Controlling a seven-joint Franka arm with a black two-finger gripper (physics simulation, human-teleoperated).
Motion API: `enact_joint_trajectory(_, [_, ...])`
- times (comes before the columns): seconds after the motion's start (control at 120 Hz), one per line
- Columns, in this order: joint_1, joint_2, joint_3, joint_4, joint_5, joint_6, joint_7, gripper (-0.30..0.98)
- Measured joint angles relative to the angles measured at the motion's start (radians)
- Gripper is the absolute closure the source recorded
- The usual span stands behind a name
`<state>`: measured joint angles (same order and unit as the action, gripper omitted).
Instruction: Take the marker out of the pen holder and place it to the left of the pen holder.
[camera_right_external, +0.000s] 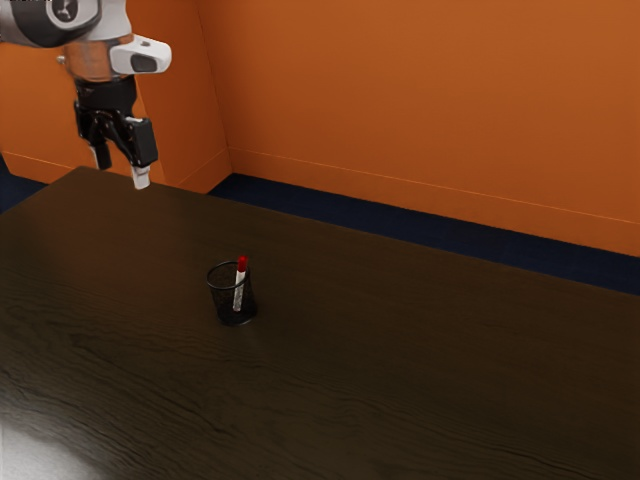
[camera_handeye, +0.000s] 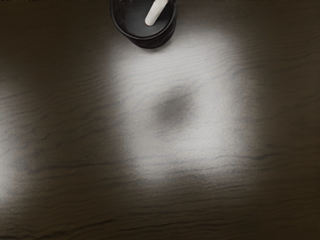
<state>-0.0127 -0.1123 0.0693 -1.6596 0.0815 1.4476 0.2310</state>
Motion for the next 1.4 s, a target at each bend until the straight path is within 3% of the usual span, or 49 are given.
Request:
enact_joint_trajectory(0.167, [-0.014,0.041,0.000,0.008,-0.003,0.035,-0.038,0.00])
enact_joint_trajectory(0.367, [-0.004,0.307,-0.022,0.084,-0.003,0.162,-0.073,0.00])
enact_joint_trajectory(0.492, [-0.020,0.392,-0.026,0.101,-0.002,0.277,-0.090,0.00])
enact_joint_trajectory(0.892, [-0.024,0.498,-0.025,0.026,-0.003,0.550,-0.123,0.00])
enact_joint_trajectory(1.4, [-0.024,0.509,-0.021,-0.078,-0.036,0.659,-0.145,0.00])
